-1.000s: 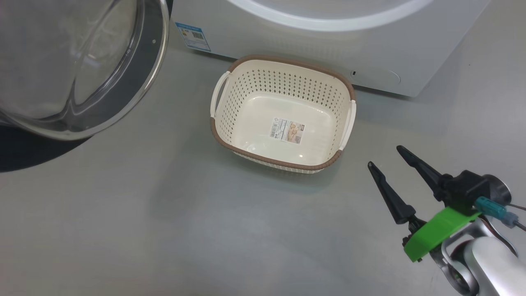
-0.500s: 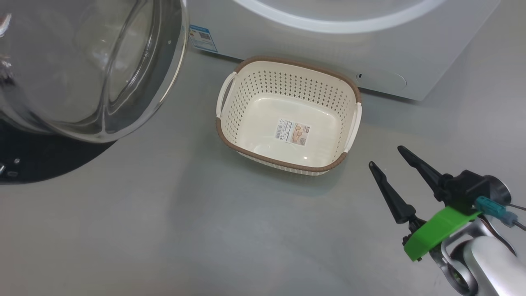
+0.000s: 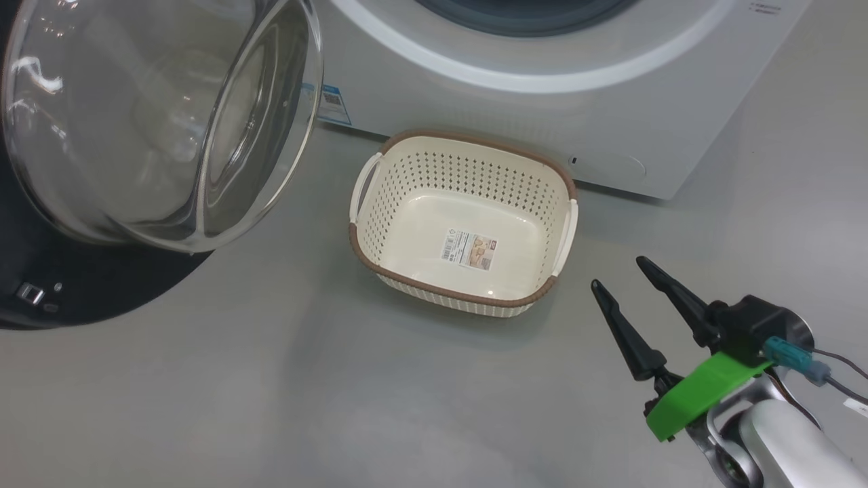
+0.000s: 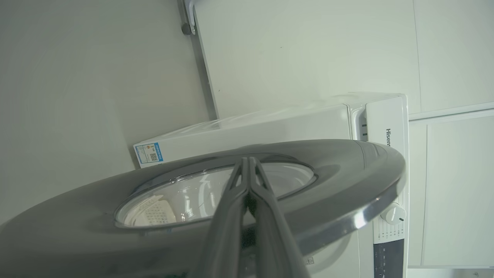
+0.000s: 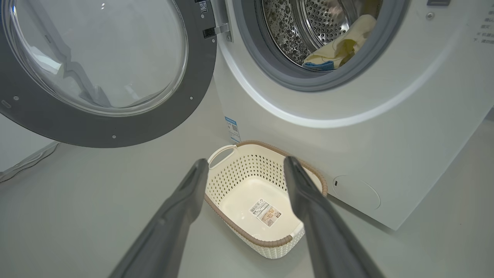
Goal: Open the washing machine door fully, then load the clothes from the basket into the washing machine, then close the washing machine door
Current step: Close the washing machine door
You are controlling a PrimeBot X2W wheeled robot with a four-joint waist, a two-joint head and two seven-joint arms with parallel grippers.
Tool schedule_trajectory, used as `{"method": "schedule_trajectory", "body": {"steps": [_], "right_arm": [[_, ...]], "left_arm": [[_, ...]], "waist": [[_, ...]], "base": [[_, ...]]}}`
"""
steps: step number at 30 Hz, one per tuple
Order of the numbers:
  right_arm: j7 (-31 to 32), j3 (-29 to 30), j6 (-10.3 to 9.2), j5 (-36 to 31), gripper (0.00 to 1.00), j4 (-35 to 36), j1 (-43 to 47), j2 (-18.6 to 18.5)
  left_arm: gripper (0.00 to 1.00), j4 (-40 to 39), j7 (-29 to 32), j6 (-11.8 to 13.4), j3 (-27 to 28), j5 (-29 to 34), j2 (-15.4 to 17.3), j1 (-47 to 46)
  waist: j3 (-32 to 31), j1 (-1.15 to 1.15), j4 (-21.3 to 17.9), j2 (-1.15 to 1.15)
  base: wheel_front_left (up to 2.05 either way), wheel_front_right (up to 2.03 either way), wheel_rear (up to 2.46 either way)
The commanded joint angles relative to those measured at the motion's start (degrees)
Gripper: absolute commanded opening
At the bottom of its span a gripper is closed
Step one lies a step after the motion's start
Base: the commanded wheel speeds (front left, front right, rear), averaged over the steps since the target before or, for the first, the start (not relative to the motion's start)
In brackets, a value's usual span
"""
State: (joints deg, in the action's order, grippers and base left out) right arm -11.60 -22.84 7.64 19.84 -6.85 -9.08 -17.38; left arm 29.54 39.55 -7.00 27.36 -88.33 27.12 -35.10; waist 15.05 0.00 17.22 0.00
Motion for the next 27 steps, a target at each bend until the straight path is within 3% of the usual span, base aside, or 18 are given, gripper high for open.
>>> {"method": "schedule_trajectory", "body": {"steps": [1, 16, 27], "right_arm": [[-0.63, -0.68, -0.15, 0.51, 1.0, 1.35, -1.35, 0.0], [-2.71, -1.04, -0.15, 1.42, 1.0, -1.91, -0.75, 2.5], [-3.32, -2.1, -0.15, 2.29, 1.0, -3.99, -0.4, 4.64]], "left_arm": [[0.0, -2.01, 1.0, 0.1, 0.78, -0.19, 2.58, 0.18], [0.0, -10.12, 6.13, 0.42, -2.15, -1.65, -1.71, 5.23], [0.0, -16.43, 7.88, 2.52, -3.74, -1.4, -3.56, 8.52]], "waist": [[-0.73, 0.0, -0.71, 0.0], [-4.45, 0.0, -3.64, 0.0], [-8.26, 0.0, -6.58, 0.0]], "base": [[0.0, 0.0, 0.0], [0.0, 0.0, 0.0], [0.0, 0.0, 0.0]]}}
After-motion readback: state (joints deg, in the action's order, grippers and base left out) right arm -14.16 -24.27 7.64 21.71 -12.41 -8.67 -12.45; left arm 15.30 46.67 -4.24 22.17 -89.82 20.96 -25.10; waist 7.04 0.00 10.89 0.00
